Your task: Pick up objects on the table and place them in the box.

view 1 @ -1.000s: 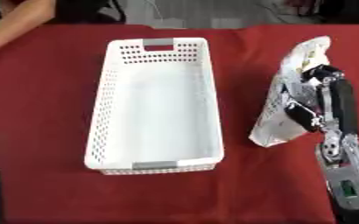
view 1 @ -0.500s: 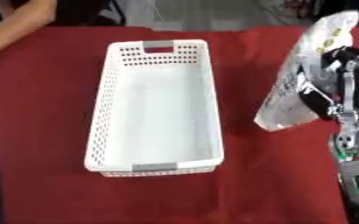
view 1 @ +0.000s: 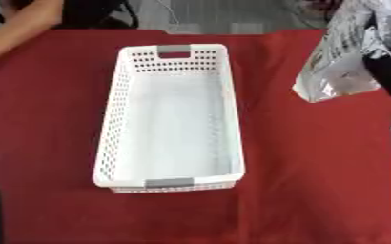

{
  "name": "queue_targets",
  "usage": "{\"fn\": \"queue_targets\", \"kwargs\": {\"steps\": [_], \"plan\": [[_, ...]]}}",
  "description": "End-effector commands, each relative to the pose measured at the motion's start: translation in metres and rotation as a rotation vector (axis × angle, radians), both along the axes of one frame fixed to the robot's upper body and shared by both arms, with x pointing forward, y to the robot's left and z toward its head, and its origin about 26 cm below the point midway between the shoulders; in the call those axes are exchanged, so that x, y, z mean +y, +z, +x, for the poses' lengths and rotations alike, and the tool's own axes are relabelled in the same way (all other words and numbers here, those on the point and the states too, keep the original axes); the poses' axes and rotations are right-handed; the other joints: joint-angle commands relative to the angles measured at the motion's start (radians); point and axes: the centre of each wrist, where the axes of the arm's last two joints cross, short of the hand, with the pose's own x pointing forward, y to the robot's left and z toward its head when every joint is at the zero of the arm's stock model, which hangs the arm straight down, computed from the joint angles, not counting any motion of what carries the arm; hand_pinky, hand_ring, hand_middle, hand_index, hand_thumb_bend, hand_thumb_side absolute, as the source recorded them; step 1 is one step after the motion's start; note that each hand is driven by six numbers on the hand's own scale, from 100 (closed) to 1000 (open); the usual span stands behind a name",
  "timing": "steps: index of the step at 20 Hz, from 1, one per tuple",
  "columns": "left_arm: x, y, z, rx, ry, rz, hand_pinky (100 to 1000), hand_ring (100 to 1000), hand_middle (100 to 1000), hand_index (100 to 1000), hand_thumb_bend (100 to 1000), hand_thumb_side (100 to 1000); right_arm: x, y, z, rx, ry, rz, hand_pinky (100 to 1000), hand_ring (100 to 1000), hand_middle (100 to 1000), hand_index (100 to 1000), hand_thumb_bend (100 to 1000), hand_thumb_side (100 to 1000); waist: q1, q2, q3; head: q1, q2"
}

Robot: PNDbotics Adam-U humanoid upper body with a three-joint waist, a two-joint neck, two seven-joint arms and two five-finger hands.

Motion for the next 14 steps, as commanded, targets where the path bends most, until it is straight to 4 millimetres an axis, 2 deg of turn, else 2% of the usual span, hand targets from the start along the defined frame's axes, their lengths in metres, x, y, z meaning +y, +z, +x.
{"fn": "queue_targets", "kwargs": {"steps": [1, 8, 14], "plan": [[0.001, 0.007, -0.002, -0.015, 0.001, 0.021, 605, 601, 727, 805, 100, 1000, 0.006, 0.021, -0.006, -0.073, 0.056, -0.025, 100, 100, 100, 226, 100, 100, 0.000, -0.018, 0.002, -0.003, -0.010], [0.000, 0.006, -0.002, -0.009, -0.005, 0.021, 605, 601, 727, 804, 100, 1000, 0.031, 0.043, -0.006, -0.121, 0.185, -0.044, 100, 100, 100, 225, 100, 100, 0.000, -0.020, 0.009, -0.011, -0.010], [-0.001, 0.005, -0.002, -0.005, -0.012, 0.021, 604, 601, 727, 802, 100, 1000, 0.055, 0.056, 0.001, -0.130, 0.267, -0.069, 100, 100, 100, 226, 100, 100, -0.001, -0.021, 0.020, -0.020, -0.012]]}}
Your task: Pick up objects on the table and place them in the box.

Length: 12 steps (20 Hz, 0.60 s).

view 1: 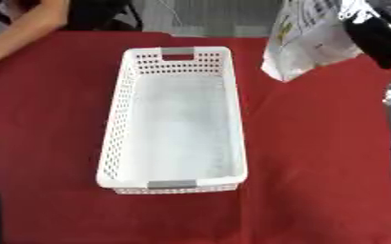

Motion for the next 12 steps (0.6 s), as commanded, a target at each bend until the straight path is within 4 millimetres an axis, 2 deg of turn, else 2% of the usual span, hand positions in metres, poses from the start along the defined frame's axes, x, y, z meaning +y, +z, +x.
{"fn": "queue_targets", "kwargs": {"steps": [1, 12], "plan": [[-0.001, 0.006, -0.001, -0.019, -0.011, 0.018, 604, 601, 727, 802, 100, 1000, 0.013, 0.008, 0.003, -0.010, 0.040, -0.016, 100, 100, 100, 226, 100, 100, 0.001, -0.018, 0.003, -0.020, -0.014], [-0.003, 0.006, -0.001, -0.015, -0.026, 0.021, 605, 601, 727, 801, 100, 1000, 0.059, -0.008, 0.027, 0.075, 0.135, -0.116, 100, 100, 100, 239, 100, 110, 0.002, -0.017, 0.013, -0.038, -0.019]]}}
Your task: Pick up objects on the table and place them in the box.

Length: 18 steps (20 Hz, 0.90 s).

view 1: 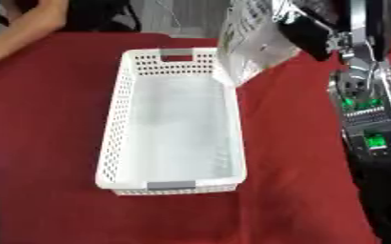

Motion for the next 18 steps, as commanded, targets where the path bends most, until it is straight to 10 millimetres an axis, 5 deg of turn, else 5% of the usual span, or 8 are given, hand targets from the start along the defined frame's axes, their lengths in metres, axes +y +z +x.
{"fn": "queue_targets", "kwargs": {"steps": [1, 8, 10, 12, 13, 14, 16, 18], "plan": [[-0.001, 0.007, -0.001, -0.023, -0.014, 0.018, 605, 601, 727, 801, 100, 1000, 0.013, -0.001, 0.003, -0.003, 0.034, -0.041, 100, 100, 100, 244, 100, 116, 0.002, -0.016, 0.002, -0.014, -0.011], [-0.001, 0.007, -0.001, -0.022, -0.016, 0.018, 605, 601, 727, 800, 100, 1000, 0.030, -0.033, 0.014, 0.075, 0.068, -0.131, 100, 100, 101, 275, 100, 115, 0.002, -0.015, 0.002, -0.014, -0.012], [-0.002, 0.007, -0.001, -0.023, -0.016, 0.019, 605, 601, 728, 799, 100, 1000, 0.035, -0.044, 0.017, 0.101, 0.079, -0.160, 100, 105, 137, 310, 100, 182, 0.001, -0.014, 0.002, -0.014, -0.013], [-0.002, 0.007, -0.001, -0.023, -0.017, 0.019, 605, 601, 728, 799, 100, 1000, 0.038, -0.056, 0.019, 0.127, 0.098, -0.197, 100, 219, 224, 407, 100, 228, 0.001, -0.014, 0.001, -0.014, -0.013], [-0.002, 0.007, -0.001, -0.023, -0.017, 0.019, 605, 601, 728, 799, 100, 1000, 0.041, -0.062, 0.020, 0.143, 0.116, -0.227, 100, 285, 280, 470, 100, 355, 0.001, -0.013, 0.001, -0.014, -0.013], [-0.002, 0.007, -0.001, -0.023, -0.016, 0.020, 605, 601, 728, 799, 100, 1000, 0.042, -0.068, 0.021, 0.162, 0.139, -0.268, 100, 404, 409, 619, 100, 606, 0.001, -0.013, 0.001, -0.013, -0.013], [-0.002, 0.007, -0.001, -0.023, -0.017, 0.020, 605, 601, 728, 799, 100, 1000, 0.046, -0.082, 0.024, 0.227, 0.196, -0.379, 100, 558, 578, 771, 100, 758, 0.001, -0.013, 0.000, -0.012, -0.013], [-0.002, 0.008, -0.001, -0.023, -0.017, 0.021, 605, 601, 728, 799, 100, 1000, 0.046, -0.095, 0.027, 0.307, 0.243, -0.547, 503, 795, 831, 964, 160, 872, 0.001, -0.013, -0.001, -0.011, -0.013]]}}
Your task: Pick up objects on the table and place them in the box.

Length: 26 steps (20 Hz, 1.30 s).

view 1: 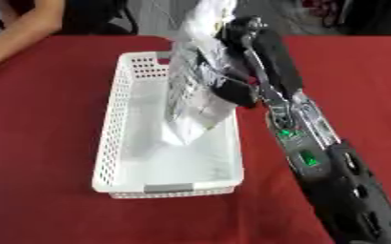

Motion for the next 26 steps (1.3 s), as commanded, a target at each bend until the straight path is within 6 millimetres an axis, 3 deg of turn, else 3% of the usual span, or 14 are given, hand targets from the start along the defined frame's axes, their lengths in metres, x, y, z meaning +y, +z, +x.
{"fn": "queue_targets", "kwargs": {"steps": [1, 2, 3, 4, 5, 6, 7, 20, 23, 26], "plan": [[-0.001, 0.008, -0.001, -0.023, -0.009, 0.021, 605, 601, 728, 799, 100, 1000, 0.005, -0.010, 0.002, 0.075, 0.086, -0.216, 632, 846, 878, 1000, 246, 876, 0.002, -0.012, -0.002, -0.002, -0.012], [-0.001, 0.008, -0.001, -0.023, -0.008, 0.021, 605, 601, 728, 799, 100, 1000, 0.005, -0.013, 0.003, 0.098, 0.103, -0.276, 632, 846, 878, 1000, 246, 876, 0.002, -0.012, -0.002, -0.001, -0.012], [-0.001, 0.008, -0.001, -0.023, -0.008, 0.021, 605, 601, 728, 798, 100, 1000, 0.004, -0.016, 0.003, 0.118, 0.121, -0.331, 899, 975, 984, 1000, 486, 855, 0.002, -0.012, -0.003, 0.000, -0.012], [0.000, 0.008, -0.001, -0.023, -0.006, 0.021, 605, 601, 728, 798, 100, 1000, 0.003, -0.018, 0.004, 0.133, 0.135, -0.370, 824, 935, 951, 1000, 374, 862, 0.002, -0.012, -0.003, 0.001, -0.012], [0.000, 0.008, -0.001, -0.024, -0.005, 0.020, 605, 601, 728, 798, 100, 1000, 0.001, -0.018, 0.004, 0.140, 0.143, -0.394, 972, 1000, 1000, 1000, 704, 890, 0.002, -0.012, -0.004, 0.002, -0.012], [0.000, 0.008, -0.001, -0.024, -0.004, 0.020, 605, 601, 728, 798, 100, 1000, -0.001, -0.017, 0.003, 0.141, 0.147, -0.405, 972, 1000, 1000, 1000, 704, 890, 0.002, -0.012, -0.005, 0.003, -0.012], [0.000, 0.008, -0.001, -0.025, -0.004, 0.020, 605, 601, 728, 798, 100, 1000, -0.002, -0.015, 0.003, 0.137, 0.146, -0.402, 971, 1000, 1000, 1000, 785, 900, 0.002, -0.013, -0.006, 0.004, -0.012], [0.000, 0.008, -0.001, -0.025, -0.001, 0.021, 605, 601, 728, 797, 100, 1000, -0.012, -0.006, -0.002, 0.110, 0.109, -0.319, 926, 1000, 1000, 1000, 796, 879, 0.004, -0.011, -0.012, 0.005, -0.016], [0.000, 0.008, -0.001, -0.024, 0.000, 0.020, 605, 601, 728, 797, 100, 1000, -0.019, 0.009, -0.007, 0.058, 0.112, -0.228, 880, 1000, 1000, 1000, 756, 897, 0.003, -0.012, -0.013, 0.007, -0.015], [0.001, 0.008, -0.001, -0.023, 0.004, 0.018, 605, 601, 729, 796, 100, 1000, -0.036, 0.035, -0.019, -0.045, 0.086, -0.058, 828, 988, 992, 1000, 632, 950, 0.003, -0.012, -0.017, 0.013, -0.017]]}}
